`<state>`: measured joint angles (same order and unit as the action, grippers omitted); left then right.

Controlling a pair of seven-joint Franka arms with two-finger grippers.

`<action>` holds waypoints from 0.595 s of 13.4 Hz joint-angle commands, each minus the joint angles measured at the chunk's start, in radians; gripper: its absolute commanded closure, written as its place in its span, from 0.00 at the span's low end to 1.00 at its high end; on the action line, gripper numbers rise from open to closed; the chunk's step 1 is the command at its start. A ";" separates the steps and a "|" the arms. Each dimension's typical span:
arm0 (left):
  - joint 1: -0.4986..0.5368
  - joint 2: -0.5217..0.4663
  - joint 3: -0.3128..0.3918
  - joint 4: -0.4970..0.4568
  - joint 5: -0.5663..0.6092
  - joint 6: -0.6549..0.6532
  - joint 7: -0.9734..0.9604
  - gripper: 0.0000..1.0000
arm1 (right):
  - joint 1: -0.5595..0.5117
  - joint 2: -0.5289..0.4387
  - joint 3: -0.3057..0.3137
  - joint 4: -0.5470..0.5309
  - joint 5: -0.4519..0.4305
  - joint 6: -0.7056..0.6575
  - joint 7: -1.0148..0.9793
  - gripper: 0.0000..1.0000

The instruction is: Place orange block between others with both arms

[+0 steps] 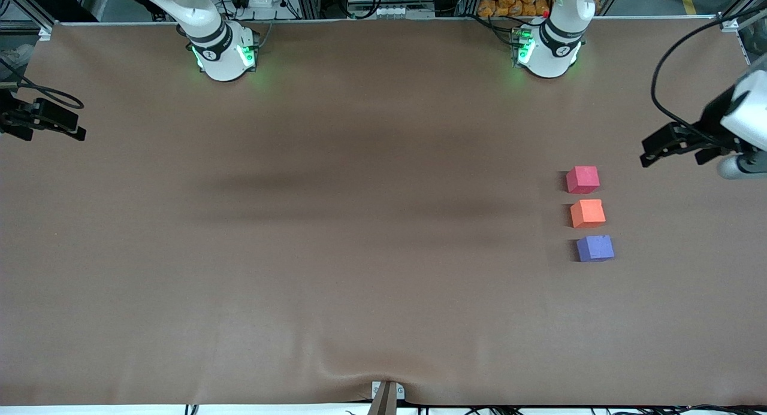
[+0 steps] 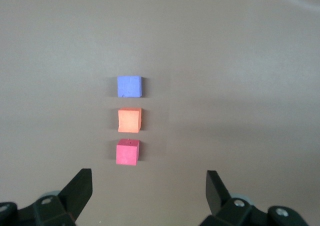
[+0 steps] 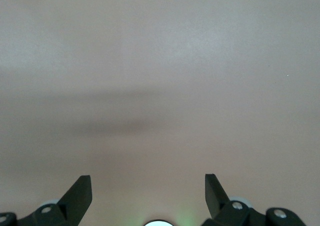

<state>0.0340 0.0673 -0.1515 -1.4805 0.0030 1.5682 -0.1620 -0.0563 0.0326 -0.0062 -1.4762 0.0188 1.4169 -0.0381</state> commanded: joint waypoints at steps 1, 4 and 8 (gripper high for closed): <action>-0.042 -0.102 0.058 -0.130 -0.020 0.027 -0.002 0.00 | 0.000 -0.011 -0.001 0.004 0.004 -0.003 0.014 0.00; -0.034 -0.141 0.061 -0.167 -0.018 0.033 -0.002 0.00 | 0.000 -0.011 -0.003 0.004 0.004 -0.003 0.014 0.00; -0.036 -0.135 0.087 -0.150 -0.011 0.032 0.009 0.00 | 0.000 -0.010 -0.003 0.004 0.004 -0.001 0.012 0.00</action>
<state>0.0010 -0.0447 -0.0773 -1.6087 0.0026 1.5813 -0.1596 -0.0564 0.0326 -0.0072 -1.4760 0.0188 1.4172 -0.0381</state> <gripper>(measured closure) 0.000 0.000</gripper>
